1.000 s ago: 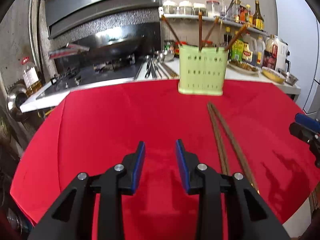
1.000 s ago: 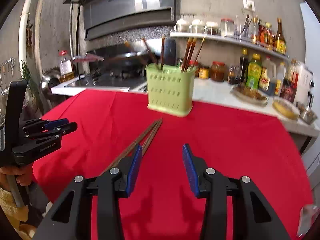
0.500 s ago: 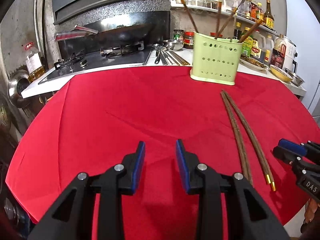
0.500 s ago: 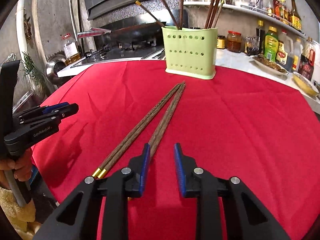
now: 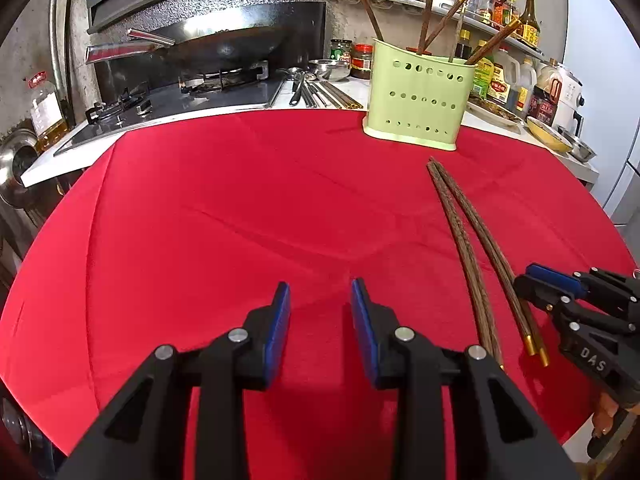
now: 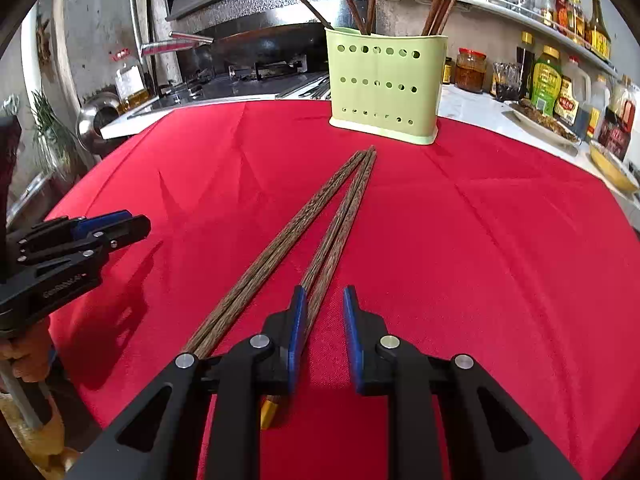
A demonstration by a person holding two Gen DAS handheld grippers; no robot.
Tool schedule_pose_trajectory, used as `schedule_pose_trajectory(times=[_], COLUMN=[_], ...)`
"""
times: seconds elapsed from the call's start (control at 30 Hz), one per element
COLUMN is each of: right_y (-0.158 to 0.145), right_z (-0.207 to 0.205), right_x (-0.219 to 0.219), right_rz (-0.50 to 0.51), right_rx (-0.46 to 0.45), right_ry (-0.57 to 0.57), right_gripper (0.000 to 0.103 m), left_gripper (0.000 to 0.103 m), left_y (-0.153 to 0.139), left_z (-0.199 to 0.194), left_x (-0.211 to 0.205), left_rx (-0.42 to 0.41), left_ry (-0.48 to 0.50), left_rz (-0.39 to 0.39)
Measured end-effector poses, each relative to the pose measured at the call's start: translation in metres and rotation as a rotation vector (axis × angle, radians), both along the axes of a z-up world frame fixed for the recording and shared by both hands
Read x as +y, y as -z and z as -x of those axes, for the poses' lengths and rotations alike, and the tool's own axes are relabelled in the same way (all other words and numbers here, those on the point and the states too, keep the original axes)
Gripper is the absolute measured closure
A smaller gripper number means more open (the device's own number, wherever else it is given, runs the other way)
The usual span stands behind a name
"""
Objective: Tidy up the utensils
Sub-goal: 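Move both open tools back over the remaining chopsticks, then close the left tool on a chopstick while the right tool grasps another chopstick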
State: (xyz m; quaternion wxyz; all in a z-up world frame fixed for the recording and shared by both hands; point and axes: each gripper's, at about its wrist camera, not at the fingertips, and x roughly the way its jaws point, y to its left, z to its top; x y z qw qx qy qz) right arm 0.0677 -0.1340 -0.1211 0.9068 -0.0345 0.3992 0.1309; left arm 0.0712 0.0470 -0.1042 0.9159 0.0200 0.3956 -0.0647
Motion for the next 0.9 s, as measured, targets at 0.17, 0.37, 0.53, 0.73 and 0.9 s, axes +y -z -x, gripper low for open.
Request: schedule_pose_trajectory(times=[0.17, 0.37, 0.53, 0.73, 0.9], right_y=[0.002, 0.002, 0.003, 0.003, 0.004], right_z=[0.006, 0.014, 0.019, 0.021, 0.02], right_x=[-0.01, -0.051, -0.082, -0.081, -0.083], right_rz=[0.063, 0.037, 0.027, 0.039, 0.032], right_rx=[-0.003, 0.009, 0.011, -0.002, -0.002], right_ry=[0.012, 0.058, 0.11, 0.103, 0.094], right_gripper=[0.095, 0.096, 0.096, 0.096, 0.096], left_gripper=[0.072, 0.072, 0.072, 0.072, 0.072], left_y=[-0.001, 0.0, 0.003, 0.007, 0.012], left_z=[0.005, 0.01, 0.009, 0.007, 0.005], left_x=[-0.01, -0.034, -0.052, -0.07, -0.082], left_rx=[0.013, 0.031, 0.057, 0.094, 0.112], left_ry=[0.044, 0.144, 0.189, 0.215, 0.214], left_rz=[0.011, 0.026, 0.042, 0.039, -0.014])
